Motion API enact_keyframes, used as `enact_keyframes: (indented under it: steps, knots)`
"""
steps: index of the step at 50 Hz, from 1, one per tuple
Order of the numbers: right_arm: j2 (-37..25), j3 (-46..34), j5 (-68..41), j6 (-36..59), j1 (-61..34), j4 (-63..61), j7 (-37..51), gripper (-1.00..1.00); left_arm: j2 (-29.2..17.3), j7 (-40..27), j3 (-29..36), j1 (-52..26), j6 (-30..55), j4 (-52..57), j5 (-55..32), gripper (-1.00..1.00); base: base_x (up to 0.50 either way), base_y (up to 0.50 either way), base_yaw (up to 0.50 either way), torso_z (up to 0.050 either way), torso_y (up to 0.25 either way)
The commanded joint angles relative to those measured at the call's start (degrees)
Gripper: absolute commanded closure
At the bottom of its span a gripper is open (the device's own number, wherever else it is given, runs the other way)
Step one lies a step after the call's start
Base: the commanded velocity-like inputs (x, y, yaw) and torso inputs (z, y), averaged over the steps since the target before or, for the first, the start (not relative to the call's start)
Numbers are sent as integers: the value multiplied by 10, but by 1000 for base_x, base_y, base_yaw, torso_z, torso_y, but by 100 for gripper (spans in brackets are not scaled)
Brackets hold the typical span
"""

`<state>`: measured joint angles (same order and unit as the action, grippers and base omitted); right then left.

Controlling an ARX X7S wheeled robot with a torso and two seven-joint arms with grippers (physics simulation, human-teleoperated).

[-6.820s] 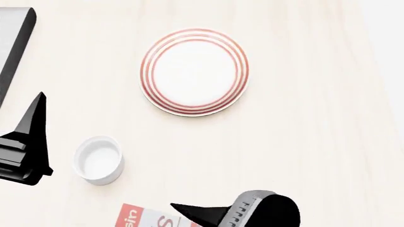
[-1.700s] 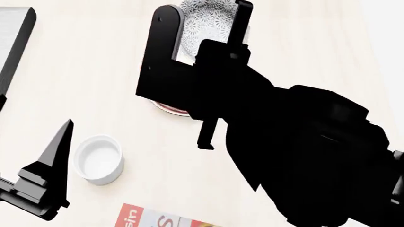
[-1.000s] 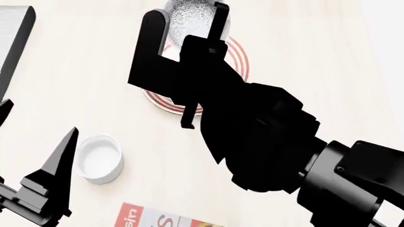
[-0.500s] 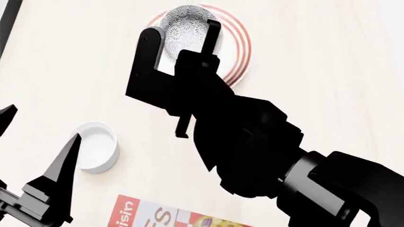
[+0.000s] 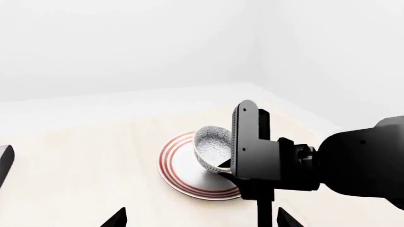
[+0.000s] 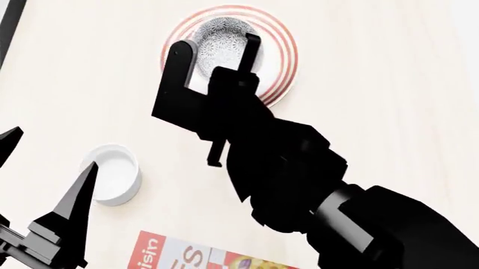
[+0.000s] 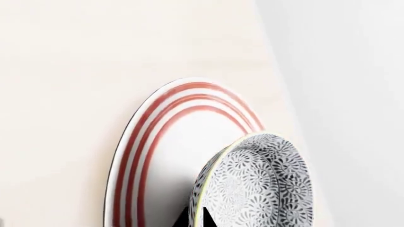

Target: Pick the akita bowl on the cookies box and place it on the plate.

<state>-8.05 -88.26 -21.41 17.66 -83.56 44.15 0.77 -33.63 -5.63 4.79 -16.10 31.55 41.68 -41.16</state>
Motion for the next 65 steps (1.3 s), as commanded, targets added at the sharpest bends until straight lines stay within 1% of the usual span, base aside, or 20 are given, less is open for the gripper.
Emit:
enact_keyframes:
  steps: [1, 11, 12, 25, 27, 30, 31, 35, 37, 41, 42, 44, 47, 48, 52, 54, 57, 59, 63, 65]
  knots:
    - [39, 10, 18, -50, 8, 106, -11, 100, -2, 0, 0, 2, -3, -1, 0, -100, 0, 0, 0, 0, 0]
    - [46, 14, 15, -51, 14, 119, -14, 100, -3, 0, 2, 3, -5, -1, 1, -100, 0, 0, 0, 0, 0]
    - [42, 13, 14, -44, 13, 107, -11, -100, -3, 0, 2, 3, -6, -1, 1, -100, 0, 0, 0, 0, 0]
    - [14, 13, 11, -4, 2, 35, -3, -100, -5, -3, 2, 3, -5, 1, -2, -100, 0, 0, 0, 0, 0]
    - [5, 15, 7, 10, -2, 11, -1, -100, -5, -3, 2, 4, -6, 2, -2, -100, 0, 0, 0, 0, 0]
    - [-26, 18, -4, 48, -14, -68, 8, -100, -5, -4, 3, 4, -6, 2, -2, -100, 0, 0, 0, 0, 0]
    - [-28, 18, -4, 50, -14, -71, 9, -100, -5, -4, 3, 4, -5, 2, -2, -100, 0, 0, 0, 0, 0]
    - [-82, 20, -21, 117, -34, -207, 23, -100, -8, -9, -1, 5, -3, 10, -7, -100, 0, 0, 0, 0, 0]
    - [-99, 20, -25, 133, -40, -246, 27, -100, -9, -10, -1, 6, -2, 11, -8, -100, 0, 0, 0, 0, 0]
    - [-155, 20, -41, 183, -56, -361, 39, -100, -11, -14, -2, 6, 0, 18, -10, -100, 0, 0, 0, 0, 0]
    - [-155, 20, -41, 184, -56, -363, 39, -100, -11, -14, -2, 6, 0, 18, -10, -100, 0, 0, 0, 0, 0]
    - [-194, 23, -50, 215, -68, -441, 52, -100, -12, -17, -1, 4, 2, 22, -11, -100, 0, 0, 0, 0, 0]
    - [-220, 31, -64, 236, -77, -492, 58, -100, -12, -20, -1, 2, 5, 25, -14, -100, 0, 0, 0, 0, 0]
    - [-238, 39, -77, 249, -82, -530, 63, -100, -13, -21, -1, 1, 7, 27, -15, -100, 0, 0, 0, 0, 0]
    - [-266, 57, -99, 264, -85, -588, 76, -100, -12, -23, 0, 3, 6, 30, -14, -100, 0, 0, 0, 0, 0]
    - [-301, 65, -113, 280, -89, -660, 92, -100, -14, -26, -3, 5, 7, 35, -17, -100, 0, 0, 0, 0, 0]
    - [-328, 76, -125, 288, -89, -712, 107, -100, -16, -28, -7, 5, 7, 37, -20, -100, 0, 0, 0, 0, 0]
    - [-359, 87, -134, 291, -88, -763, 126, -100, -17, -32, -12, 7, 7, 41, -23, -100, 0, 0, 0, 0, 0]
    - [-413, 128, -169, 286, -76, -856, 183, -100, -17, -46, -33, 20, -5, 61, -26, -100, 0, 0, 0, 0, 0]
    - [-442, 135, -161, 280, -61, -905, 225, -100, -13, -60, -46, 29, -15, 74, -22, -100, 0, 0, 0, 0, 0]
